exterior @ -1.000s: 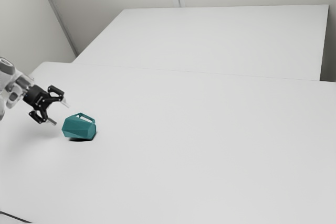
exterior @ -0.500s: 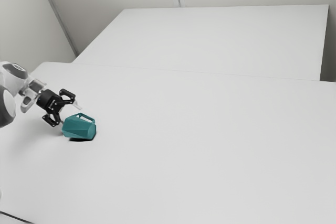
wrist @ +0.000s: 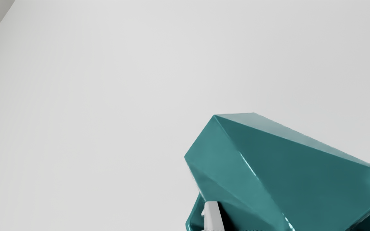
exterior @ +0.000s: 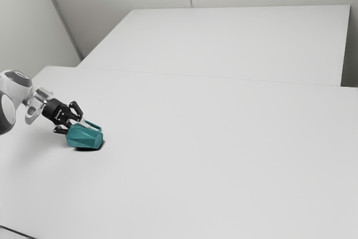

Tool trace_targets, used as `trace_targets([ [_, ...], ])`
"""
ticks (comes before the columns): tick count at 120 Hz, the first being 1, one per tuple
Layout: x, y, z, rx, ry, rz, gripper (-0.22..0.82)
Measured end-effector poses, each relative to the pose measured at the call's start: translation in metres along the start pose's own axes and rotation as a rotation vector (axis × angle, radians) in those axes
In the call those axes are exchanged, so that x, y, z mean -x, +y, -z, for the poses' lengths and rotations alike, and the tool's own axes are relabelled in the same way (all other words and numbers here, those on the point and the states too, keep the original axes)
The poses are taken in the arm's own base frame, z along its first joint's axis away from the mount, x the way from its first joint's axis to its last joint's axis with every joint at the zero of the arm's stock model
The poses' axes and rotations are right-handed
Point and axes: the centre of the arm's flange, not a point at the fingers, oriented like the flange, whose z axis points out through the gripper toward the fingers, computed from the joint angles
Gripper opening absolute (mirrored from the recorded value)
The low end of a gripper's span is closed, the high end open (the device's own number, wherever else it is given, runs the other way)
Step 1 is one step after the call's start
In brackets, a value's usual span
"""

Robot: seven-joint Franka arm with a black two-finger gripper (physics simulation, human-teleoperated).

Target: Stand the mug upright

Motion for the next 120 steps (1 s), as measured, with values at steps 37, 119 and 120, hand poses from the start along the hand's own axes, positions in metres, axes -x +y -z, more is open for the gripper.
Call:
trace_targets([
  [37, -0.014, -0.042, 0.003, 0.037, -0.014, -0.068, -0.15],
  [119, -0.134, -0.213, -0.101, 0.723, -0.177, -0.615, -0.18],
  [120, -0.135, -0.214, -0.102, 0.731, -0.181, -0.623, -0.18],
])
